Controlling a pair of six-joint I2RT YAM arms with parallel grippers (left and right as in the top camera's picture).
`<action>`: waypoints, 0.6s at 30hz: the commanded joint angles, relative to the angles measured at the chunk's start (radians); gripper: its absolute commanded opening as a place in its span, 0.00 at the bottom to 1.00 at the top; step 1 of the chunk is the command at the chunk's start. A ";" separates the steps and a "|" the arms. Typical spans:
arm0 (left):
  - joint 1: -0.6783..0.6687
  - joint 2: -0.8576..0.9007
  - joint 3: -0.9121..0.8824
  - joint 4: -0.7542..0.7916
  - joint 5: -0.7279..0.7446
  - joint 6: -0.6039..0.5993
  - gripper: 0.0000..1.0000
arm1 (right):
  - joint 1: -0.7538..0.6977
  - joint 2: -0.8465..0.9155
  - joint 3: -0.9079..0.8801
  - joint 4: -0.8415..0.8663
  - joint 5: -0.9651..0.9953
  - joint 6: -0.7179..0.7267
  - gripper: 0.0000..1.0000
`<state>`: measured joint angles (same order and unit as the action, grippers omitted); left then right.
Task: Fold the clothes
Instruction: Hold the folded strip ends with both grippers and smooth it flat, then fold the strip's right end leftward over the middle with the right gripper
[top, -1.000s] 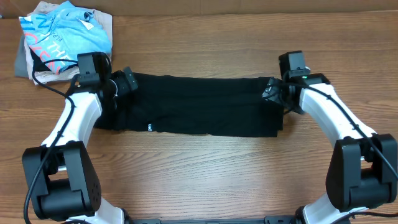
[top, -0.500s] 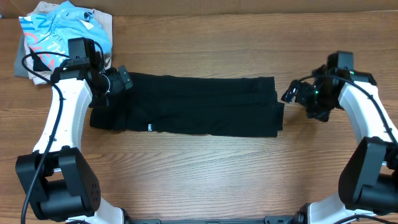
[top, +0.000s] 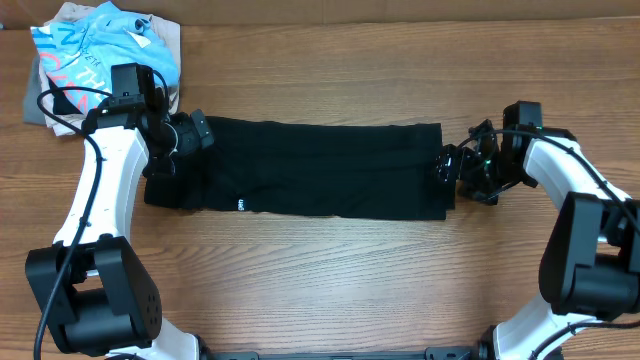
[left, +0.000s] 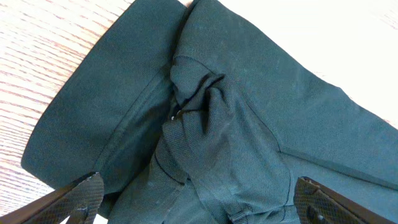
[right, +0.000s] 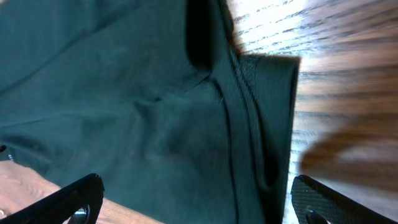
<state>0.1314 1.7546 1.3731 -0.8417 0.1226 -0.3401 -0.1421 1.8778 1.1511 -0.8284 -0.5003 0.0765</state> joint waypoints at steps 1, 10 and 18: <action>0.005 -0.005 -0.011 -0.002 0.001 0.014 1.00 | 0.003 0.027 -0.029 0.023 -0.018 0.022 1.00; 0.005 -0.005 -0.011 -0.008 0.002 0.013 0.99 | 0.078 0.076 -0.032 0.074 -0.082 0.049 0.62; 0.005 -0.005 -0.011 -0.018 0.001 0.011 1.00 | 0.089 0.075 0.005 0.082 -0.016 0.114 0.04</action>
<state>0.1314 1.7546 1.3693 -0.8543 0.1226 -0.3401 -0.0402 1.9472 1.1332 -0.7490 -0.5468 0.1688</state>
